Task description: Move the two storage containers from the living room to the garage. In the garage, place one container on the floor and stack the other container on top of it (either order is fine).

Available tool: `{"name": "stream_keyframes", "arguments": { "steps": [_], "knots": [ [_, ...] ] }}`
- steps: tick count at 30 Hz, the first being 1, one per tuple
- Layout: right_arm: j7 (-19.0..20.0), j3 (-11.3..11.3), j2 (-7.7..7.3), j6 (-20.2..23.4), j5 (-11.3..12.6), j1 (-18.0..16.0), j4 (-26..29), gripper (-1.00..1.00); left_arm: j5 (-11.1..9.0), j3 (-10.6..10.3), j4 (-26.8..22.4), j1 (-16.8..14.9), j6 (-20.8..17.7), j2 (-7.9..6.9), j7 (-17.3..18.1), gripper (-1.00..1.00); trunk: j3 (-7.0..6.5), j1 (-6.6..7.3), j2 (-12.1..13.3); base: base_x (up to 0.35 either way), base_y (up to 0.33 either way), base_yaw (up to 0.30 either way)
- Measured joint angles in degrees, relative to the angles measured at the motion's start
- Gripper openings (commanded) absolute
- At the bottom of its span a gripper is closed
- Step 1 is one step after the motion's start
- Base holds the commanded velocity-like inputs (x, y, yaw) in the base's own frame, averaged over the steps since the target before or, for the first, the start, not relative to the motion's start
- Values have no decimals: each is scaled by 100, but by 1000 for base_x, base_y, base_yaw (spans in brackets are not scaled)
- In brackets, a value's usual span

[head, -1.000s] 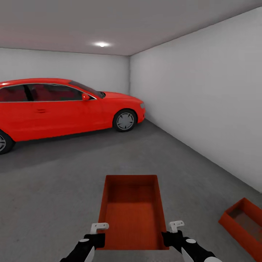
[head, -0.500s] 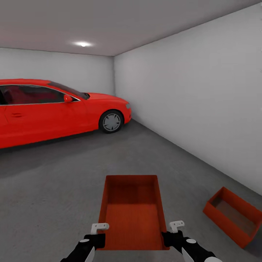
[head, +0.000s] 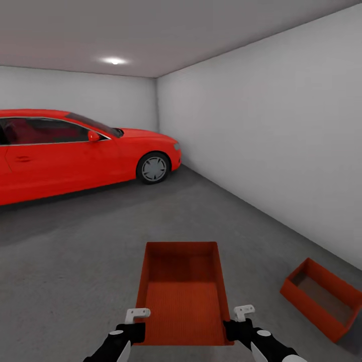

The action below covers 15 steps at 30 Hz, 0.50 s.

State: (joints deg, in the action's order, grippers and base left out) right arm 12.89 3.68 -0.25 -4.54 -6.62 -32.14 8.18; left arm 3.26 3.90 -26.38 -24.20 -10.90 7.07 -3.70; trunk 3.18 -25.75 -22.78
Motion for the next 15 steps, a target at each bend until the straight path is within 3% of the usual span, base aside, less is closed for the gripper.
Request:
{"name": "stream_keyframes", "arguments": {
  "steps": [15],
  "knots": [
    [-2, 0, 1, 4, 0, 1, 0, -100, -1, -2, 1, -1, -6, -2, 1, -100, 90, 0, 0, 0, 0, -183]
  ]
}}
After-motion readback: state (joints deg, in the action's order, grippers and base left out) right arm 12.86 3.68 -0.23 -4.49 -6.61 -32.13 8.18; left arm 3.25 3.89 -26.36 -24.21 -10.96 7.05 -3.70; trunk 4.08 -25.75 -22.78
